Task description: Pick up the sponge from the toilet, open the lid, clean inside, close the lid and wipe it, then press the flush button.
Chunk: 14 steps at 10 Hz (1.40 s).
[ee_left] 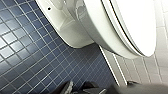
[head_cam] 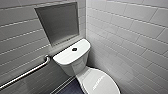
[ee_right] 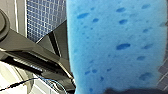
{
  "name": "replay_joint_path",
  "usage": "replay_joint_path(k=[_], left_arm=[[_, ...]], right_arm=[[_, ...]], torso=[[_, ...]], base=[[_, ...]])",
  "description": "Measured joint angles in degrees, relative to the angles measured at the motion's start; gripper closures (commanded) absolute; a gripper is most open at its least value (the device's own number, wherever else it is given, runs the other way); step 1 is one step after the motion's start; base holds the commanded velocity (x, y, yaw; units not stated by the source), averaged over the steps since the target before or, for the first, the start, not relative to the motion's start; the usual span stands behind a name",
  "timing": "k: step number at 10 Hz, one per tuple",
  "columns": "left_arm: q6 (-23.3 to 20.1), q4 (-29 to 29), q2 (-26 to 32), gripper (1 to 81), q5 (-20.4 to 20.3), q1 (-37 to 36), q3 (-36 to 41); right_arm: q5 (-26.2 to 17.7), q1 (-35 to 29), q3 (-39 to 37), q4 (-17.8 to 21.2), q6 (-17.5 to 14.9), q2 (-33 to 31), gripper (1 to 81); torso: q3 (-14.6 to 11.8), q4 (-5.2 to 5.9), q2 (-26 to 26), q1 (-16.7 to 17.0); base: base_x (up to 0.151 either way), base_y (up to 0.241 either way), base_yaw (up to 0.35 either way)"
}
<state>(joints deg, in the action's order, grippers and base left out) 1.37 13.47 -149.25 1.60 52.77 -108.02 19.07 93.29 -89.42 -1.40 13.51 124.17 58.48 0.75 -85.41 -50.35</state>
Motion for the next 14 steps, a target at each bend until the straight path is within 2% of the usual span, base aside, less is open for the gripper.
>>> replay_joint_path(k=[2,3,5,7,9,12,14], left_arm=[[0.0,1.6,-1.9,1.0,0.4,-2.9,-0.9],[0.0,2.0,-2.9,1.0,0.5,-3.8,-0.9],[0.0,2.4,-4.0,1.0,1.0,-4.5,-1.0],[0.6,2.5,-5.7,1.0,1.2,-6.1,-1.6],[2.0,2.6,-6.8,1.0,1.4,-8.2,-1.8],[6.3,2.7,-8.4,1.0,0.9,-9.5,-2.3],[7.5,2.7,-10.7,1.0,0.7,-9.4,-3.6]], right_arm=[[0.0,0.0,0.0,-0.1,0.0,0.2,81.1],[-0.1,0.0,0.0,-0.1,0.0,0.3,81.1],[0.0,0.0,-0.1,-0.1,0.0,0.3,81.1],[0.0,-0.1,-0.2,-0.1,0.0,0.6,81.1],[0.1,-0.9,-0.2,-0.1,0.0,1.1,81.1],[0.1,-1.6,-0.4,-0.2,0.0,1.8,81.1],[0.0,-2.4,-1.4,-0.1,0.1,3.0,81.1]], torso=[[0.0,-2.11,0.0,0.0],[0.0,-2.66,0.0,0.0],[0.0,-2.68,0.0,0.0],[1.5,-2.68,0.0,0.0],[2.8,-2.7,0.0,0.0],[2.8,-2.7,0.0,0.0],[2.8,-2.68,0.0,0.0]], base=[[0.0,0.0,0.0],[0.0,0.0,0.0],[0.0,0.0,0.0],[0.0,0.0,0.0],[0.0,0.0,0.0],[0.0,0.0,0.0],[0.0,0.0,0.0]])
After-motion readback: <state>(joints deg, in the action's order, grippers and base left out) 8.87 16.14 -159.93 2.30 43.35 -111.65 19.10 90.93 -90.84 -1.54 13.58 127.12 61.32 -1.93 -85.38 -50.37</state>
